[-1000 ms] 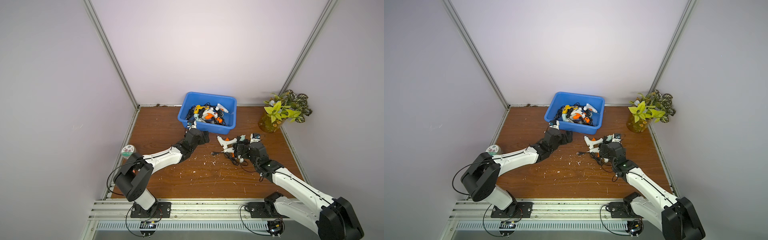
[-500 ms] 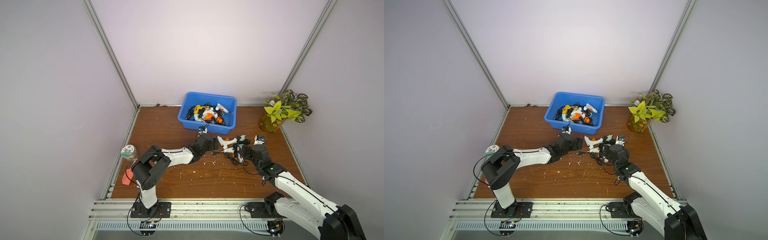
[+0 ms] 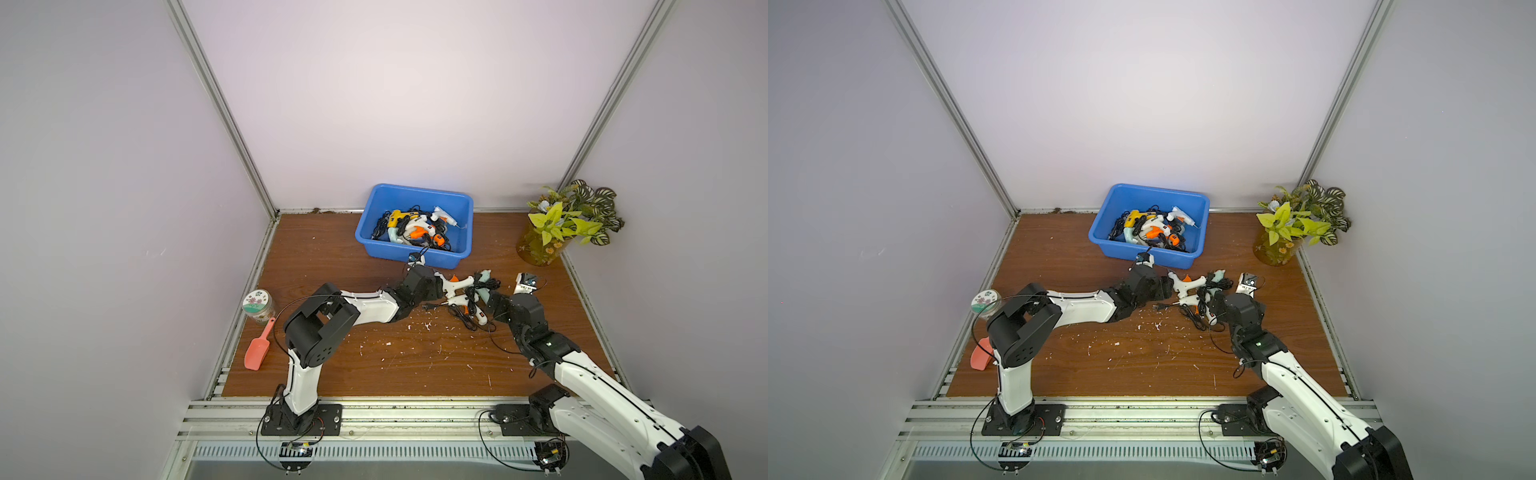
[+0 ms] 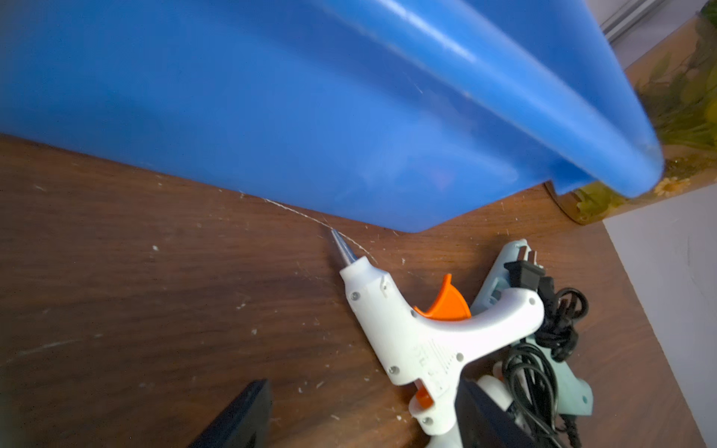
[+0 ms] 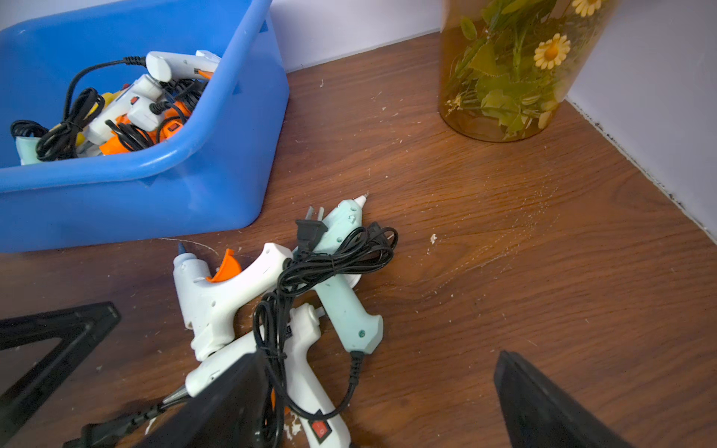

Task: Put the hot melt glue gun into the storage box
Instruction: Move the hot melt adhesive gun to the center of the board.

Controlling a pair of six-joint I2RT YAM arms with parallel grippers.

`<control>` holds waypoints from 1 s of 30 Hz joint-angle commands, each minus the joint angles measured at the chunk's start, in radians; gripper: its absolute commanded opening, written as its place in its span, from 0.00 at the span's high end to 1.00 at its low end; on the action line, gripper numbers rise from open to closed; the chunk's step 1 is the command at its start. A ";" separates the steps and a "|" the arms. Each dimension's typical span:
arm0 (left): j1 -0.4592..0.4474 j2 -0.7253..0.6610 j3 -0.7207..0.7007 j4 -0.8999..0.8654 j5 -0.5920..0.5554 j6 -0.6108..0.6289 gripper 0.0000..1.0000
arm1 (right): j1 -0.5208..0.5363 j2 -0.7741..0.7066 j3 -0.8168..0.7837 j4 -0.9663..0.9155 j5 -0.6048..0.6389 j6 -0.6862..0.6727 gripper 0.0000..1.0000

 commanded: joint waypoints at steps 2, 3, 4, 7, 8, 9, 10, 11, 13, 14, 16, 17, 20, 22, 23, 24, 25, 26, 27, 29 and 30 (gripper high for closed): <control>-0.041 0.032 0.058 0.004 0.018 -0.007 0.21 | -0.004 -0.013 -0.003 0.001 0.023 0.007 0.01; -0.050 0.043 0.076 -0.009 0.011 -0.001 0.21 | -0.005 -0.016 -0.002 0.001 0.023 0.007 0.01; -0.061 0.056 0.096 -0.028 0.002 0.007 0.21 | -0.005 -0.015 -0.004 0.000 0.023 0.008 0.01; -0.084 0.100 0.165 -0.095 -0.026 0.038 0.18 | -0.006 -0.017 -0.003 0.001 0.023 0.008 0.01; -0.087 0.114 0.184 -0.117 -0.029 0.045 0.17 | -0.006 -0.018 -0.003 0.001 0.021 0.008 0.01; -0.091 0.129 0.209 -0.144 -0.037 0.053 0.17 | -0.006 -0.019 -0.002 0.001 0.021 0.008 0.01; -0.092 0.140 0.225 -0.164 -0.042 0.061 0.17 | -0.006 -0.022 -0.004 0.000 0.021 0.009 0.01; -0.096 0.153 0.242 -0.186 -0.049 0.069 0.17 | -0.007 -0.023 -0.005 0.000 0.022 0.010 0.01; -0.102 0.172 0.273 -0.231 -0.062 0.089 0.16 | -0.007 -0.025 -0.007 0.001 0.024 0.010 0.01; -0.104 0.183 0.288 -0.254 -0.069 0.096 0.16 | -0.009 -0.027 -0.007 0.001 0.025 0.010 0.01; -0.107 0.200 0.311 -0.294 -0.081 0.107 0.16 | -0.009 -0.029 -0.008 0.000 0.026 0.011 0.01; -0.107 0.208 0.327 -0.321 -0.092 0.111 0.17 | -0.010 -0.031 -0.007 0.003 0.026 0.011 0.01; -0.107 0.236 0.366 -0.380 -0.134 0.123 0.20 | -0.011 -0.031 -0.010 0.008 0.022 0.014 0.01; -0.108 0.248 0.378 -0.419 -0.166 0.128 0.24 | -0.010 -0.032 -0.009 0.009 0.021 0.014 0.01; -0.108 0.252 0.395 -0.441 -0.186 0.126 0.26 | -0.012 -0.031 -0.008 0.007 0.023 0.016 0.01; -0.107 0.255 0.416 -0.467 -0.205 0.114 0.28 | -0.012 -0.031 -0.009 0.006 0.023 0.016 0.01; -0.109 0.256 0.422 -0.492 -0.225 0.107 0.29 | -0.012 -0.031 -0.007 0.005 0.023 0.017 0.01; -0.108 0.256 0.425 -0.509 -0.241 0.105 0.30 | -0.012 -0.033 -0.007 0.005 0.024 0.017 0.01; -0.108 0.252 0.422 -0.524 -0.258 0.100 0.33 | -0.012 -0.033 -0.007 0.005 0.021 0.017 0.01; -0.105 0.240 0.406 -0.541 -0.284 0.091 0.37 | -0.012 -0.034 -0.004 0.005 0.019 0.017 0.01; -0.103 0.232 0.395 -0.548 -0.291 0.081 0.39 | -0.012 -0.035 -0.004 0.005 0.018 0.016 0.01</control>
